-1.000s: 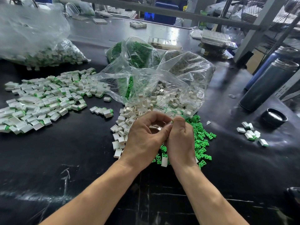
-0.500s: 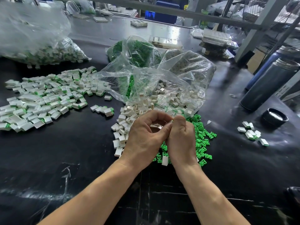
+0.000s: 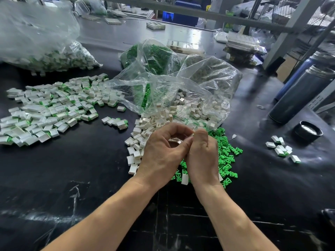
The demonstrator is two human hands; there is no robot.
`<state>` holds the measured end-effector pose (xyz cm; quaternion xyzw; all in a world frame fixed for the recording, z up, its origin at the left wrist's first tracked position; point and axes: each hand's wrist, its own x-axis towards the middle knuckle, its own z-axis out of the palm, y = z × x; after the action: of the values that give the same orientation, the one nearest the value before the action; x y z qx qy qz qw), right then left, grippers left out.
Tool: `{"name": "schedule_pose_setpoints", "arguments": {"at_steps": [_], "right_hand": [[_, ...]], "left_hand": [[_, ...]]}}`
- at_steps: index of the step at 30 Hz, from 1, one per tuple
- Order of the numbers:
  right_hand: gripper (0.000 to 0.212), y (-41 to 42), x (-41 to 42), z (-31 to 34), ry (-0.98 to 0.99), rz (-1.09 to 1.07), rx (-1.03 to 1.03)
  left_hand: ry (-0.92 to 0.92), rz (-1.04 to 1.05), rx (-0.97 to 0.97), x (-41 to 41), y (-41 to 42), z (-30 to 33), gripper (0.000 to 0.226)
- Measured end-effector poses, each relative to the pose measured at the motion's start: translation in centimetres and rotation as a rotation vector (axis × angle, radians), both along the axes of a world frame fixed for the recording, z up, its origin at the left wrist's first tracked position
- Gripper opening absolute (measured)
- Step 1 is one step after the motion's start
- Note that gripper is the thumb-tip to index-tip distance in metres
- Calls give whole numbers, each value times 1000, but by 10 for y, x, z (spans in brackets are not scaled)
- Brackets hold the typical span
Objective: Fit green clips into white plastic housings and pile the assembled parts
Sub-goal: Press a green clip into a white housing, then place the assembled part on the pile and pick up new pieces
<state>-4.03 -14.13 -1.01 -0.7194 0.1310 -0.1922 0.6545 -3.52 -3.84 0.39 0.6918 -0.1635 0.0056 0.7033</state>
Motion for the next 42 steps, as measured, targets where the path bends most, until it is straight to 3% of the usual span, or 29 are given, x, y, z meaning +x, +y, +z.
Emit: {"name": "schedule_pose_setpoints", "arguments": {"at_steps": [7,14,23,28,37,42], "right_hand": [[62,-9,-5,3,-12,10,-35],[18,-23,-5,9,-150,120,-75],[14,-22,-4,7,-159,132,-171],[12,-21,-5,7,-142,100,-184],[13,-20,-5,7,-125,29,-160],[5,-25,-3,4,-72,0,-121]], "left_hand": [[0,90,50,5,6,3,10],[17,105,38,12,14,6,11],[-2,109,53,14,15,2,15],[-121,109,195,13,16,1,23],[-322,232,475,16,22,1,15],[-295,355,555,34,45,3,17]]}}
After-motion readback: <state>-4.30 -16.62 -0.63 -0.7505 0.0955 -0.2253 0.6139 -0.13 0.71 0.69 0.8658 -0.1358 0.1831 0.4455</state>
